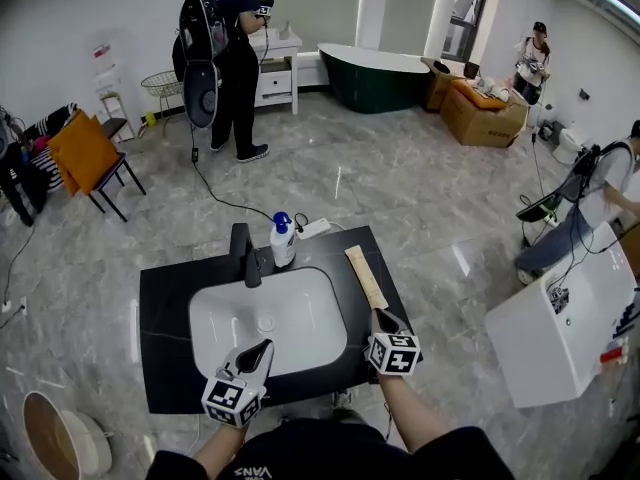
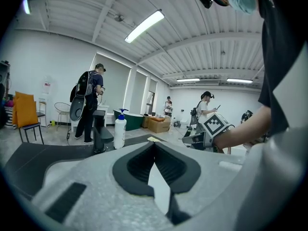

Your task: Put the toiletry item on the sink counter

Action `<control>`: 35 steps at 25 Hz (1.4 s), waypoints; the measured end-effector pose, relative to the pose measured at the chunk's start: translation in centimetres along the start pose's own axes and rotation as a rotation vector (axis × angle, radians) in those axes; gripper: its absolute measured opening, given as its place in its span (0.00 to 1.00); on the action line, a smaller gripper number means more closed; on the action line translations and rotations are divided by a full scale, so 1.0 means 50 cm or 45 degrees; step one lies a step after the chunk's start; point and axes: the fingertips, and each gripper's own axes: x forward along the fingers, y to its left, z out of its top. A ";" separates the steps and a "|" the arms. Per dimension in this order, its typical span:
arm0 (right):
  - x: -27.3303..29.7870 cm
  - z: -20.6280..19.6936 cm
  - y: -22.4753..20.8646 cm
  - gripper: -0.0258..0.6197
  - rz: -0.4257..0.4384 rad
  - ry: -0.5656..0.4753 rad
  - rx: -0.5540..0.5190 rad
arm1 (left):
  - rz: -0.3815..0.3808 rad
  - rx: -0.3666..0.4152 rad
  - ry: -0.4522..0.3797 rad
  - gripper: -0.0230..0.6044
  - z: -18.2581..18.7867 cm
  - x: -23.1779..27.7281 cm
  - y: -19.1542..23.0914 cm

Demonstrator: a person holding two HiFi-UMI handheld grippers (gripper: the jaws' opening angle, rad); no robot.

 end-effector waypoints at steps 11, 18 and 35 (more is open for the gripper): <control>-0.098 -0.015 0.092 0.04 0.013 -0.097 0.028 | -0.090 0.019 0.010 0.05 -0.019 -0.059 -0.002; -0.164 -0.016 0.140 0.04 0.023 -0.153 0.061 | -0.162 0.030 0.010 0.05 -0.022 -0.087 -0.014; -0.291 -0.086 0.228 0.04 0.027 -0.209 0.105 | -0.289 0.085 0.037 0.05 -0.067 -0.172 -0.044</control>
